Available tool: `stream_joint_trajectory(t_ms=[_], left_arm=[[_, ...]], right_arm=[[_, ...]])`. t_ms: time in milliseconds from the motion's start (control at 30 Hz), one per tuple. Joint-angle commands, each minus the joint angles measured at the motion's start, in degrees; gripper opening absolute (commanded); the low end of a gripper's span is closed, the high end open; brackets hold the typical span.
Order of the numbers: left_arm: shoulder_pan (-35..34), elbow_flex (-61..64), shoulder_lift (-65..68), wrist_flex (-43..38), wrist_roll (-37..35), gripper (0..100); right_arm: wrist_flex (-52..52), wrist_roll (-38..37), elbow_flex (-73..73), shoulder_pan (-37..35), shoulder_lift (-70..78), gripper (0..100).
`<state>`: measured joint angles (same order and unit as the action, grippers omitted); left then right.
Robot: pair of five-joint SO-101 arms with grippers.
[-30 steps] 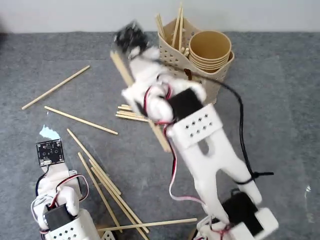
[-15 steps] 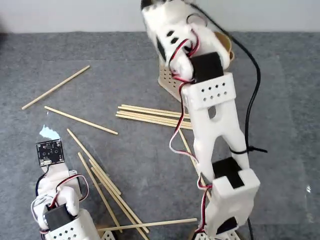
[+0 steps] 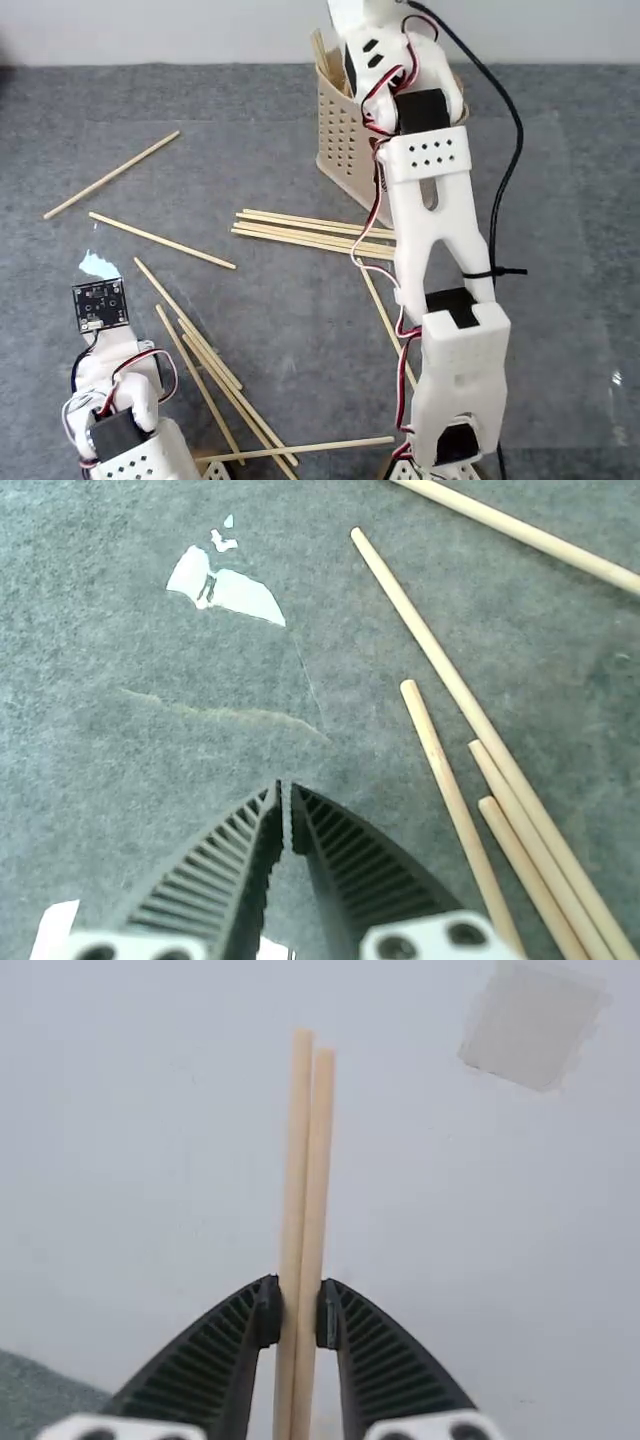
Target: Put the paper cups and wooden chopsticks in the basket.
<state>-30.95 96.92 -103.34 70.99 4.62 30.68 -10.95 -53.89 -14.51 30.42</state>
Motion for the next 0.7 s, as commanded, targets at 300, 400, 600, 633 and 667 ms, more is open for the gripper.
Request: stream_joint_trajectory(t_ms=[300,400,600,633,667], left_arm=[[0.3,-0.5,-1.0,0.2,0.2,1],[0.3,-0.5,-1.0,0.2,0.2,1],[0.3,-0.5,-1.0,0.2,0.2,1],[0.3,-0.5,-1.0,0.2,0.2,1],[0.3,-0.5,-1.0,0.2,0.2,1]], right_arm=[[16.0,-0.9,-3.3,-3.3,-10.9,16.6],[25.0,-0.9,-3.3,-4.6,-14.1,14.8],[45.7,-0.9,-3.1,-9.1,-18.2,14.5],[49.0,-0.9,-3.1,-10.0,-18.3,14.6],[52.1,-0.9,-3.1,-10.9,-18.3,14.6]])
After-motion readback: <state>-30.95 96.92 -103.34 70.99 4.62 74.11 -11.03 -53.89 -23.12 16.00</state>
